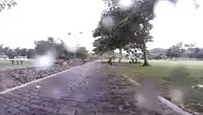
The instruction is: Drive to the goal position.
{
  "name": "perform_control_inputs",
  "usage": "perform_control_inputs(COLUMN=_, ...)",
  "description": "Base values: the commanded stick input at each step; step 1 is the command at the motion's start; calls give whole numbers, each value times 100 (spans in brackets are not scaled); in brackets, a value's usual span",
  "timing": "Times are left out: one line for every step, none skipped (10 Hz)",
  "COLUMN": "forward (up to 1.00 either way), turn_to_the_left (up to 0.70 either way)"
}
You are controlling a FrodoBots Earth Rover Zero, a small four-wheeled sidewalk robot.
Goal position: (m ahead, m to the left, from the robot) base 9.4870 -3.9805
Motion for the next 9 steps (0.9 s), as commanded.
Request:
perform_control_inputs(forward=70, turn_to_the_left=0)
perform_control_inputs(forward=70, turn_to_the_left=0)
perform_control_inputs(forward=70, turn_to_the_left=0)
perform_control_inputs(forward=70, turn_to_the_left=0)
perform_control_inputs(forward=70, turn_to_the_left=0)
perform_control_inputs(forward=70, turn_to_the_left=0)
perform_control_inputs(forward=70, turn_to_the_left=0)
perform_control_inputs(forward=70, turn_to_the_left=0)
perform_control_inputs(forward=70, turn_to_the_left=0)
